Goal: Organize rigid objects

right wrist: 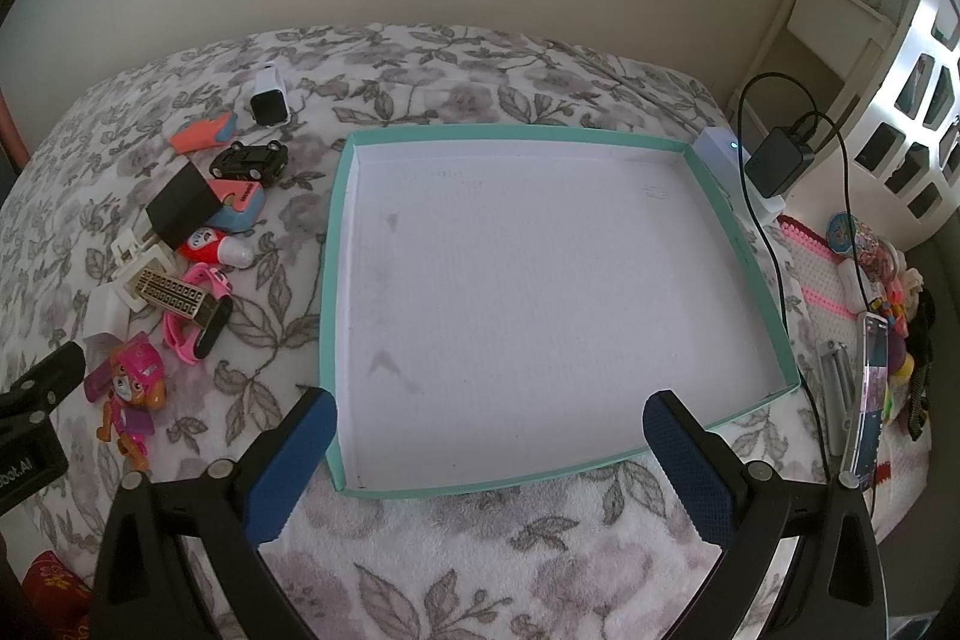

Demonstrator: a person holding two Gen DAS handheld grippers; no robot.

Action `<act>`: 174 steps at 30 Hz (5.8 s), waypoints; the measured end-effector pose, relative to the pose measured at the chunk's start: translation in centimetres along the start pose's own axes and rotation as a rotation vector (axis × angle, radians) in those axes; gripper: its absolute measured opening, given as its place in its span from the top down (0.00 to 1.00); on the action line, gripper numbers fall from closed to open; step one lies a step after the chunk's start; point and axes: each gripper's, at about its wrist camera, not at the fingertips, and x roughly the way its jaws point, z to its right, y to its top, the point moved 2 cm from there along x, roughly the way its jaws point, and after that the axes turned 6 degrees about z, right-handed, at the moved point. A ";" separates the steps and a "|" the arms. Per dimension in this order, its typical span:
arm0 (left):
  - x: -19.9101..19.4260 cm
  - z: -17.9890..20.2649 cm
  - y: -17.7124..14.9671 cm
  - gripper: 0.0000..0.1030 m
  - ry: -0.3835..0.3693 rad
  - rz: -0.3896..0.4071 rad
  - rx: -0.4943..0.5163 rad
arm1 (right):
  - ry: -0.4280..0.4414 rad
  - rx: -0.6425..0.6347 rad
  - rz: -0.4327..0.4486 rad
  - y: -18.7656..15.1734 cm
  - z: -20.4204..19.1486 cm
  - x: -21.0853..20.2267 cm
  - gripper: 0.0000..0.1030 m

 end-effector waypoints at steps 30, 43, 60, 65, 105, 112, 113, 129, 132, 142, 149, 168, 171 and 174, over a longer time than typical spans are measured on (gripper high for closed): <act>0.2 -0.1 -0.3 0.00 0.004 -0.005 0.005 | -0.001 -0.002 -0.003 0.0 -0.1 0.0 0.00; 0.2 0.0 -0.3 0.00 0.005 -0.006 0.005 | -0.002 -0.002 -0.004 -0.1 -0.1 0.1 0.00; -0.3 -0.8 0.0 0.00 -0.004 0.010 -0.036 | -0.002 -0.014 0.004 -0.1 -0.4 -0.1 0.00; -0.5 -4.3 0.6 0.00 0.048 0.022 -0.096 | 0.096 0.010 0.035 0.7 -1.6 -0.9 0.00; 8.7 -11.6 -2.0 0.00 -0.032 -0.176 -0.261 | 0.355 -0.266 -0.201 -3.2 -20.8 5.7 0.05; 8.7 -11.1 -1.6 0.00 -0.062 -0.175 -0.263 | 0.391 -0.177 -0.210 -2.3 -18.7 5.9 0.15; 8.7 -10.9 -1.6 0.00 -0.066 -0.175 -0.260 | 0.396 -0.165 -0.214 -2.3 -18.5 6.0 0.16; 9.7 -6.9 1.1 0.19 -0.111 -0.161 -0.174 | 0.457 -0.108 -0.235 -1.5 -15.6 5.6 0.36; 9.9 -6.1 1.5 0.19 -0.130 -0.163 -0.170 | 0.473 -0.121 -0.232 -1.5 -16.2 5.4 0.46; 10.4 -3.9 1.3 0.57 -0.150 -0.193 -0.123 | 0.471 -0.108 -0.238 -2.6 -15.7 4.8 0.50; 9.3 -4.3 0.5 0.58 -0.110 -0.219 -0.157 | 0.494 -0.079 -0.231 -2.2 -14.1 4.1 0.51; 0.8 -2.8 5.2 0.58 -0.094 -0.045 -0.215 | 0.494 0.108 -0.072 1.2 -7.6 -0.2 0.51; 0.1 -0.6 6.3 0.58 -0.129 -0.036 -0.187 | 0.463 0.164 -0.041 2.2 -5.8 -0.3 0.51; -0.3 1.4 7.1 0.58 -0.153 -0.027 -0.162 | 0.406 0.216 -0.025 3.1 -3.9 0.3 0.51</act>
